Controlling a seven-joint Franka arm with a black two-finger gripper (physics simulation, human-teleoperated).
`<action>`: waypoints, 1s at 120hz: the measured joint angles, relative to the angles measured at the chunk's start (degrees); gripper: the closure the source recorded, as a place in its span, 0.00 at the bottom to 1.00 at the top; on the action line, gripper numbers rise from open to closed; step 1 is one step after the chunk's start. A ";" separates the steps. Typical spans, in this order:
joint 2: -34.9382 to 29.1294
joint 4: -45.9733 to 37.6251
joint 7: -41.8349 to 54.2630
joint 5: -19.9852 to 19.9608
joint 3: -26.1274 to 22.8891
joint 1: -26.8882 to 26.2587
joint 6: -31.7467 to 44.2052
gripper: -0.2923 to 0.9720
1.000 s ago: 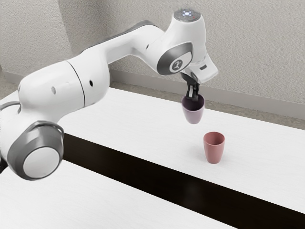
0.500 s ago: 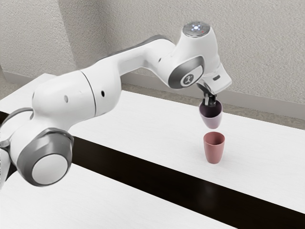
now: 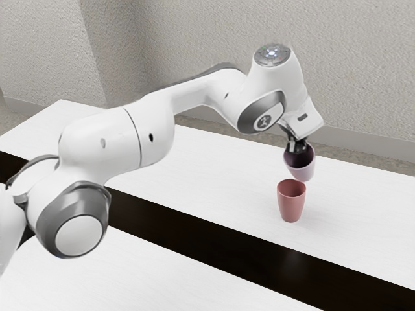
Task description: Place the left cup onto the right cup
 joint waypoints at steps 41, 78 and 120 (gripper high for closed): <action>-0.92 -0.61 0.27 -0.40 0.04 0.45 -2.35 0.85; -1.78 -0.67 0.00 -0.71 0.01 0.27 -5.46 0.85; -1.94 -0.67 -1.45 -0.98 -0.07 0.22 -8.65 0.85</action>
